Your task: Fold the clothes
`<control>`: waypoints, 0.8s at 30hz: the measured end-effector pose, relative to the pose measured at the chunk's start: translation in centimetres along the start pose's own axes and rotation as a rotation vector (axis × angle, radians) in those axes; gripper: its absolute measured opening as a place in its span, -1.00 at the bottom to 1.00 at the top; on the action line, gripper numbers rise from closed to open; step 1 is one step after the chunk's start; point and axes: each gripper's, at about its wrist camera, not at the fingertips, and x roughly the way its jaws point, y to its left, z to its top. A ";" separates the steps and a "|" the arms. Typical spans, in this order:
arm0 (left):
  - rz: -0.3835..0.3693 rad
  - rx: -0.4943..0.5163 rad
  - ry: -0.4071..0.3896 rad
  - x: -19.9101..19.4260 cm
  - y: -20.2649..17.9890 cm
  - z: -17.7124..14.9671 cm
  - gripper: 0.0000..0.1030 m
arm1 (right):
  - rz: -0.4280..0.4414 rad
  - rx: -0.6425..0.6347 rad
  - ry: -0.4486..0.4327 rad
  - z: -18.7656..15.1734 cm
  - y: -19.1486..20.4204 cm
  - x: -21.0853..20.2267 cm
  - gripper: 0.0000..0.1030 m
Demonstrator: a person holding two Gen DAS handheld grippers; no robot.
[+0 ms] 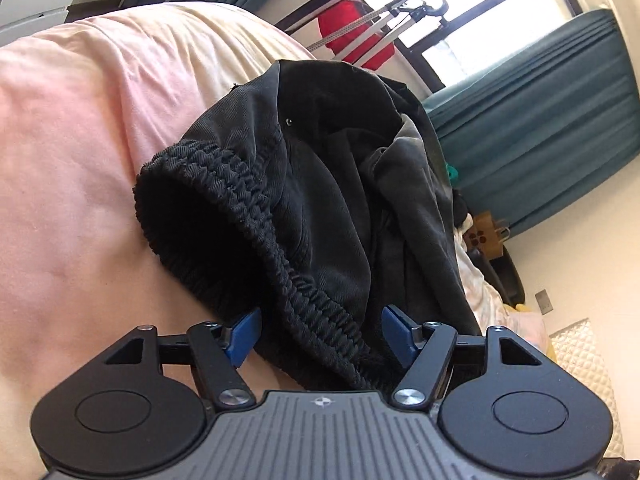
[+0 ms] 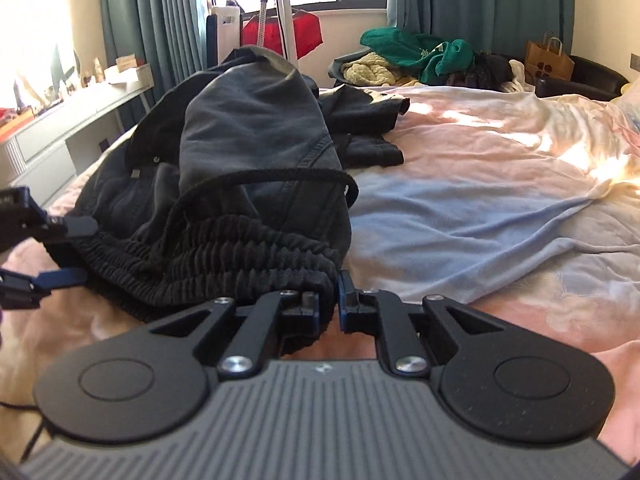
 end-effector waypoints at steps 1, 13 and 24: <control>0.007 -0.003 -0.022 0.4 0.0 0.1 0.32 | 0.007 0.018 -0.009 0.0 -0.3 -0.1 -0.76; 0.093 -0.119 -0.260 1.3 2.3 3.4 -0.43 | 0.028 0.156 0.008 -2.0 -3.6 2.0 -0.45; 0.079 0.024 -0.343 -4.5 -2.1 9.6 -0.83 | 0.162 0.143 0.019 -2.3 -0.4 -0.3 -0.72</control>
